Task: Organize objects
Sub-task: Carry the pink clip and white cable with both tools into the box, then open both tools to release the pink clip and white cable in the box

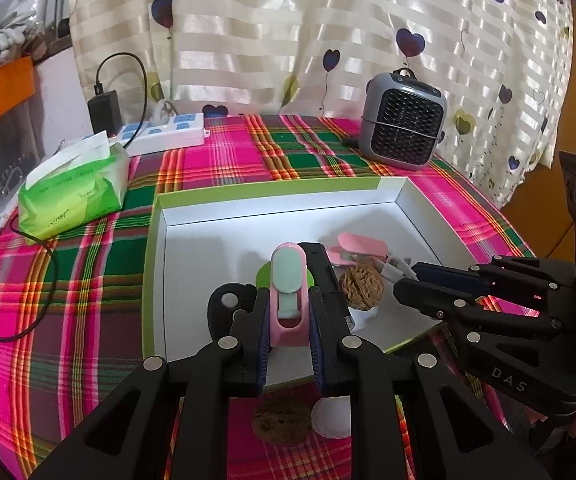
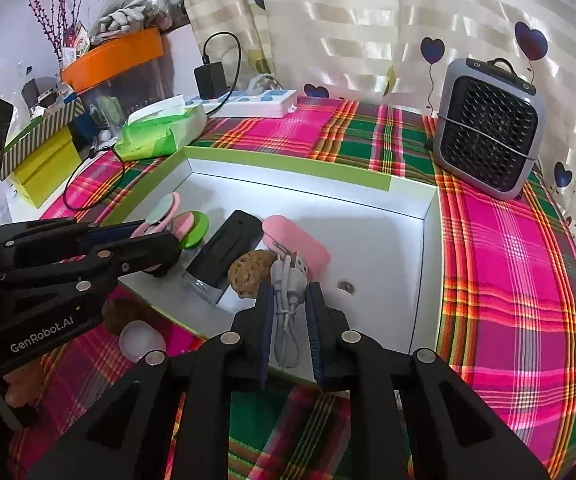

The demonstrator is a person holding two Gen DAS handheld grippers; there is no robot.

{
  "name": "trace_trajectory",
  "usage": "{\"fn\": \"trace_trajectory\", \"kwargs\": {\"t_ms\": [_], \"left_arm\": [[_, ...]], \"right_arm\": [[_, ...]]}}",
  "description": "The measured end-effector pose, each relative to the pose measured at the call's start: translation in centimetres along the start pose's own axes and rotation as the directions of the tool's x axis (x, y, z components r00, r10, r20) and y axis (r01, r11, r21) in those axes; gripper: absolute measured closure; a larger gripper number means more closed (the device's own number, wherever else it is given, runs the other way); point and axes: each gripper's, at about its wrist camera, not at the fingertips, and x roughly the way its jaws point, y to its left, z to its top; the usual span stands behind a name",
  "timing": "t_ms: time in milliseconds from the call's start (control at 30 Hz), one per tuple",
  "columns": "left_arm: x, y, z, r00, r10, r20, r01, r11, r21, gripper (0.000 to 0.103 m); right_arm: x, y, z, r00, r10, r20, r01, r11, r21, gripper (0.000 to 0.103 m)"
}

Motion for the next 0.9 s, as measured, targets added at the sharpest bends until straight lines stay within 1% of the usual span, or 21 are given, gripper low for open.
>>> {"fn": "trace_trajectory", "kwargs": {"t_ms": [167,233,267,333,433,600,800,900], "left_arm": [[-0.1,0.0,0.1,1.0,-0.018,0.005,0.018,1.0,-0.005,0.085],[-0.3,0.1,0.1,1.0,-0.026,0.009,0.026,1.0,-0.005,0.081],[-0.4,0.1,0.1,1.0,-0.025,0.012,0.025,1.0,-0.006,0.081],[-0.6,0.3,0.2,1.0,-0.017,0.019,0.018,1.0,-0.011,0.081],[-1.0,0.7,0.1,1.0,-0.012,0.029,0.013,1.0,-0.022,0.081],[-2.2,1.2,-0.2,0.999,0.0,0.05,0.002,0.999,-0.038,0.081],[-3.6,1.7,-0.6,0.997,-0.003,0.082,0.008,0.998,-0.06,0.081],[-4.0,1.9,-0.7,0.996,-0.006,0.085,0.012,0.998,-0.067,0.081]], "right_arm": [[-0.4,0.2,-0.1,1.0,-0.005,0.025,0.005,1.0,-0.008,0.085],[-0.7,0.3,-0.1,0.999,-0.004,0.034,0.005,1.0,-0.01,0.081],[-0.9,0.3,-0.2,0.999,-0.006,0.041,0.006,1.0,-0.009,0.079],[-1.1,0.3,-0.2,0.999,-0.009,0.052,0.009,1.0,-0.009,0.073],[-1.8,0.5,-0.3,0.997,-0.004,0.073,0.005,1.0,-0.01,0.069],[-2.9,1.4,-0.5,0.995,0.012,0.103,-0.009,1.0,-0.029,0.068],[-3.4,3.2,-1.3,0.993,0.053,0.108,-0.045,0.996,-0.072,0.068],[-3.6,3.9,-1.5,0.992,0.072,0.105,-0.062,0.994,-0.094,0.068]]}}
